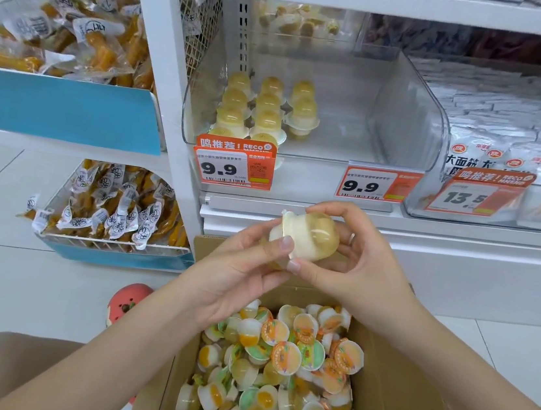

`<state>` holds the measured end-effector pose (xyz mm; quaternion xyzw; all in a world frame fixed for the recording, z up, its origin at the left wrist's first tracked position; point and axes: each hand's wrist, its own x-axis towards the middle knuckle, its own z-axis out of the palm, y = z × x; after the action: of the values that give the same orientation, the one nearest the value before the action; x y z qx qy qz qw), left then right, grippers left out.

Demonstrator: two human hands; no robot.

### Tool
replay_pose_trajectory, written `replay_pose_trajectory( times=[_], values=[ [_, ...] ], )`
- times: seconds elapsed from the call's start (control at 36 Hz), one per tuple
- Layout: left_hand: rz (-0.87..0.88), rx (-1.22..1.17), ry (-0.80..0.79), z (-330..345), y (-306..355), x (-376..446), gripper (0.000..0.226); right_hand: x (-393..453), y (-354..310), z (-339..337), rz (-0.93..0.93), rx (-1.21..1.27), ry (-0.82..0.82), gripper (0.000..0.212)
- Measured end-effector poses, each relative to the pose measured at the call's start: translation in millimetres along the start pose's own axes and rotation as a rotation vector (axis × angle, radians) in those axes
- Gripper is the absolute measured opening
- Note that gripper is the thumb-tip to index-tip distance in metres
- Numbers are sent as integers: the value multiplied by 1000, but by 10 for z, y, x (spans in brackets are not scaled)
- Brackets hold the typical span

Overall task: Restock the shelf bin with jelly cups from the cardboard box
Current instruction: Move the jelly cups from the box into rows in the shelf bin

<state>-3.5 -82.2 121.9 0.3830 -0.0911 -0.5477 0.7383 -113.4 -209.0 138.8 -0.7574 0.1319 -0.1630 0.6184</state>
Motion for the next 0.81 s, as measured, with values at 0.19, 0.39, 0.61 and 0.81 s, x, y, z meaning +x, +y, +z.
replay_pose_trajectory(
  times=[0.19,0.39,0.61,0.81],
  values=[
    [-73,99,-103,-51,44,-6,63,35,-11,-82,-53,-196,-103,59],
    [-108,86,-84,-29,75,20,67,89,-4,-142,-59,-253,-151,67],
    [-149,124,-105,53,187,71,82,185,-66,-189,-82,-306,-129,60],
    [42,903,137,79,650,168,46,771,-441,-482,-156,-414,201,53]
  ],
)
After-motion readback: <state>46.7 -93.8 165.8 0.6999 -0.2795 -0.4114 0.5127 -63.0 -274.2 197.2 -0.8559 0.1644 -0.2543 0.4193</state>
